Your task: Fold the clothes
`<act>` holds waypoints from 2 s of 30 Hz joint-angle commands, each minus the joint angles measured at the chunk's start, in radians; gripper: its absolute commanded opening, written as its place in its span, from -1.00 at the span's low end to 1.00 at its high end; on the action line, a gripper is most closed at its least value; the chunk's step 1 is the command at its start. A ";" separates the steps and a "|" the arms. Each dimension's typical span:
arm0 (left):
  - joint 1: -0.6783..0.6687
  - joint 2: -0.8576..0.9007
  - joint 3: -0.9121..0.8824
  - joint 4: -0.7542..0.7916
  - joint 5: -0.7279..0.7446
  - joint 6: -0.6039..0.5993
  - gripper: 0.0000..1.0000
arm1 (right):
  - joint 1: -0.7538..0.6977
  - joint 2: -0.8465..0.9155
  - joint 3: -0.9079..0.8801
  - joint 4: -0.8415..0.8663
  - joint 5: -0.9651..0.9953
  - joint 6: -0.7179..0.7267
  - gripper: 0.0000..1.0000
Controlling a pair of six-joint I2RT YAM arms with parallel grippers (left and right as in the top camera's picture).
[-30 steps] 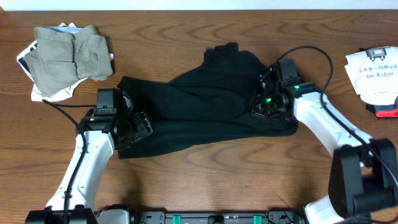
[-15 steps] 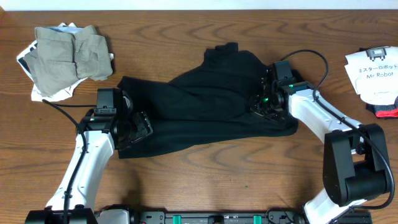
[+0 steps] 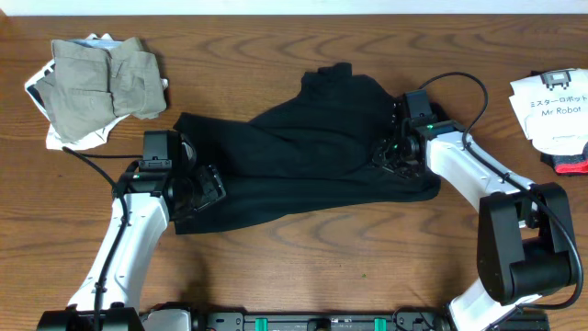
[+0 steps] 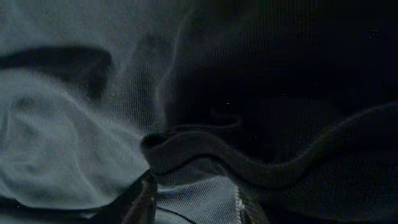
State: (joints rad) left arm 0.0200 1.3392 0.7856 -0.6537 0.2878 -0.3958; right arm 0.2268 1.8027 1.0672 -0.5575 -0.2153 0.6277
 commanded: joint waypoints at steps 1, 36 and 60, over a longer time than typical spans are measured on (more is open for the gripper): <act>0.007 0.006 0.004 0.000 -0.008 -0.005 0.49 | 0.010 0.008 0.021 0.018 0.032 0.007 -0.18; 0.007 0.006 0.004 0.001 -0.009 0.011 0.49 | 0.006 0.009 0.023 0.245 0.077 0.052 -0.98; 0.005 -0.051 0.019 0.034 0.039 0.021 -0.32 | 0.018 -0.098 0.122 -0.085 0.034 -0.132 -0.86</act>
State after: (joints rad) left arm 0.0235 1.3300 0.7856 -0.6289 0.2165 -0.3759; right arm 0.2157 1.7710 1.1595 -0.6281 -0.1143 0.5835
